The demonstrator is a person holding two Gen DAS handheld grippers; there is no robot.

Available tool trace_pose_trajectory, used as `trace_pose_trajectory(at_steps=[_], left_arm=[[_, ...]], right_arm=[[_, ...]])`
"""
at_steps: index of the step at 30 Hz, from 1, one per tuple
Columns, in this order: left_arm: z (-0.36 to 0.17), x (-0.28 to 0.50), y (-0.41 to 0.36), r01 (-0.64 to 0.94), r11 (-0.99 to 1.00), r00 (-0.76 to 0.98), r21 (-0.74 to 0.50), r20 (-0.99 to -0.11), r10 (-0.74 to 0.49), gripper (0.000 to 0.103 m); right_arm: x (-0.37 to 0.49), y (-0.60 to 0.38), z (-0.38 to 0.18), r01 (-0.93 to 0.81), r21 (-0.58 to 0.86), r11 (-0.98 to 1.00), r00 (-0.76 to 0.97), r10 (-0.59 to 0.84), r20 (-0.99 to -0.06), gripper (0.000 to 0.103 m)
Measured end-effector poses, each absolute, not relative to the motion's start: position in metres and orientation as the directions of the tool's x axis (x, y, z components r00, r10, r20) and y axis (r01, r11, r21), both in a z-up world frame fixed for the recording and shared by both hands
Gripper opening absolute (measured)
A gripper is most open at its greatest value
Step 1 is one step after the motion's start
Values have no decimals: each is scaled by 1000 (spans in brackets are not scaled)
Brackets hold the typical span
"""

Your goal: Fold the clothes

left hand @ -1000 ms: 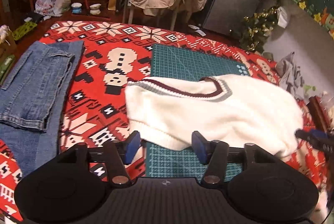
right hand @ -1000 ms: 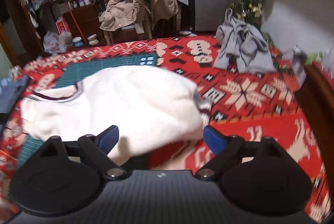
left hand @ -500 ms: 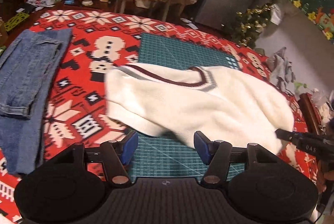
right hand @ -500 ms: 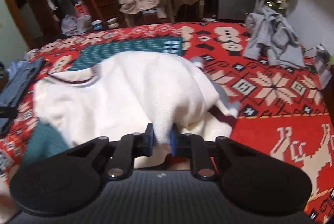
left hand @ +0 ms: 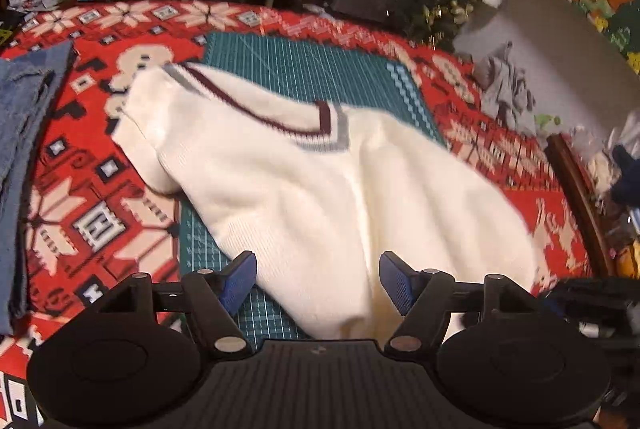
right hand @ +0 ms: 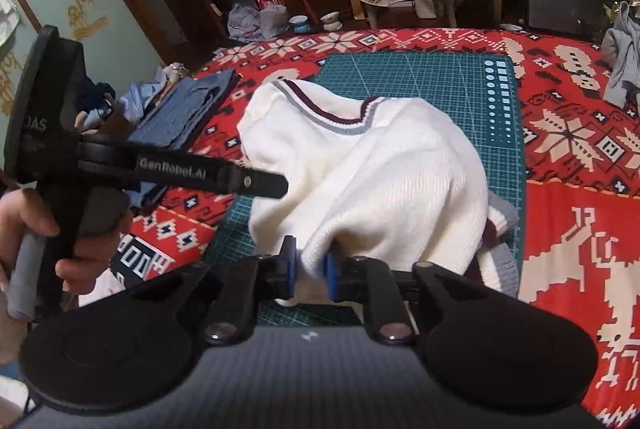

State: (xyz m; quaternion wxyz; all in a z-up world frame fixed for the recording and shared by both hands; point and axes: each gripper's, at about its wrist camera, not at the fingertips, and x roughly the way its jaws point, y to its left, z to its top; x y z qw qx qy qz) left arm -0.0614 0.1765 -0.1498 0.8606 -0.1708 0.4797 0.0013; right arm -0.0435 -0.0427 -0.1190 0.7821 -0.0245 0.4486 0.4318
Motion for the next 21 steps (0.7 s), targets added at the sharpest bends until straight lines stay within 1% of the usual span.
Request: trace_pose_trajectory(at_steps=[4, 8, 10, 11, 12, 13, 16, 17, 18, 19, 20, 21], left_arm=[[-166, -60, 173, -178, 930, 504, -320, -842, -194, 66], [-172, -56, 174, -207, 907, 498, -368, -837, -226, 64], [-173, -55, 172, -212, 907, 502, -365, -836, -219, 64], [-173, -55, 172, -213, 908, 505, -361, -836, -214, 61], [-173, -56, 171, -212, 909, 507, -358, -836, -211, 57], [-173, -56, 171, -212, 911, 509, -355, -836, -207, 55], [-174, -57, 170, -211, 914, 514, -346, -835, -197, 51], [-174, -57, 170, -210, 916, 516, -343, -834, -194, 46], [-174, -58, 170, -210, 917, 518, -339, -834, -190, 38], [-174, -58, 169, -210, 918, 520, -336, -833, -187, 33], [-175, -58, 169, -209, 919, 522, -333, -833, -183, 24], [-174, -59, 169, -209, 921, 524, -330, -832, -180, 20]], right_arm=[[-31, -64, -111, -638, 412, 651, 234, 674, -701, 28], [-27, -83, -98, -616, 417, 668, 269, 676, -686, 33], [-24, -90, -93, -598, 416, 685, 294, 670, -682, 36], [-24, -93, -90, -598, 405, 691, 310, 666, -678, 37], [-23, -95, -87, -601, 392, 697, 327, 662, -675, 41], [-23, -96, -84, -603, 379, 702, 344, 657, -671, 47], [-18, -102, -75, -598, 350, 721, 393, 645, -655, 56], [-14, -104, -74, -592, 346, 728, 403, 639, -655, 57], [-8, -104, -77, -586, 337, 737, 411, 629, -660, 61], [-3, -104, -79, -580, 327, 746, 417, 617, -667, 63], [4, -102, -84, -575, 314, 755, 422, 603, -677, 63], [11, -99, -91, -570, 296, 767, 424, 583, -693, 63]])
